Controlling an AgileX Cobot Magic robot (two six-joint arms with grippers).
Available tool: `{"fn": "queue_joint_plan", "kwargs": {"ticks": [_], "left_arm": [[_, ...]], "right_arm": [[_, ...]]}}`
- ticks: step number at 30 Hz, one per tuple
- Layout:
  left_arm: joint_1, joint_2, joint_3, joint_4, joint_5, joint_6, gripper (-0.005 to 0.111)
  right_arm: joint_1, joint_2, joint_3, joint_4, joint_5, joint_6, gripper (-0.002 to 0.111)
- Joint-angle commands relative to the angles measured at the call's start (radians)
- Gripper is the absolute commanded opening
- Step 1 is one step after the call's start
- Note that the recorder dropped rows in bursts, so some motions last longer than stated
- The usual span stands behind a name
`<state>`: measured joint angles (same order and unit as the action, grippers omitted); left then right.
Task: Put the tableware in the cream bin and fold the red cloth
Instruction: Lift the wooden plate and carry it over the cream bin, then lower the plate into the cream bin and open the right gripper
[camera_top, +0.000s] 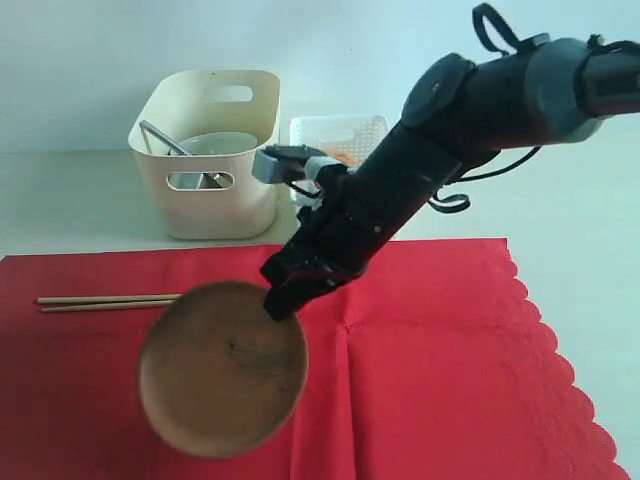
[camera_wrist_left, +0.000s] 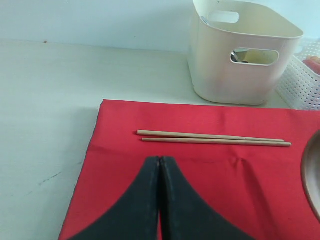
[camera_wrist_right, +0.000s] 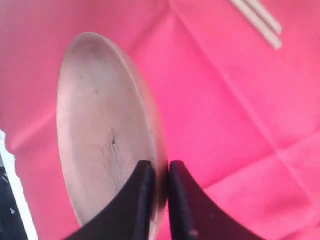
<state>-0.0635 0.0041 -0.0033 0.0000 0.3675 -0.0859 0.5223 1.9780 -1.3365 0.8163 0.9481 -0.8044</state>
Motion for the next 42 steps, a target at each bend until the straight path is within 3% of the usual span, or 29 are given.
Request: {"fn": "queue_joint_plan", "kwargs": {"ticks": [1, 11, 22, 30, 42], "left_arm": [[-0.006, -0.004, 0.003, -0.012, -0.010, 0.002, 0.000], [-0.006, -0.004, 0.003, -0.012, -0.010, 0.002, 0.000], [-0.006, -0.004, 0.003, -0.012, -0.010, 0.002, 0.000], [-0.006, -0.004, 0.003, -0.012, -0.010, 0.002, 0.000], [-0.006, -0.004, 0.003, -0.012, -0.010, 0.002, 0.000]], "right_arm": [[0.000, -0.059, -0.022, 0.035, -0.001, -0.024, 0.000], [-0.013, -0.057, -0.276, 0.090, -0.055, 0.006, 0.000], [-0.137, -0.048, -0.477, 0.154, -0.122, 0.052, 0.000], [-0.200, 0.069, -0.604, 0.178, -0.109, 0.077, 0.000], [-0.211, 0.278, -0.777, 0.266, -0.102, 0.077, 0.000]]}}
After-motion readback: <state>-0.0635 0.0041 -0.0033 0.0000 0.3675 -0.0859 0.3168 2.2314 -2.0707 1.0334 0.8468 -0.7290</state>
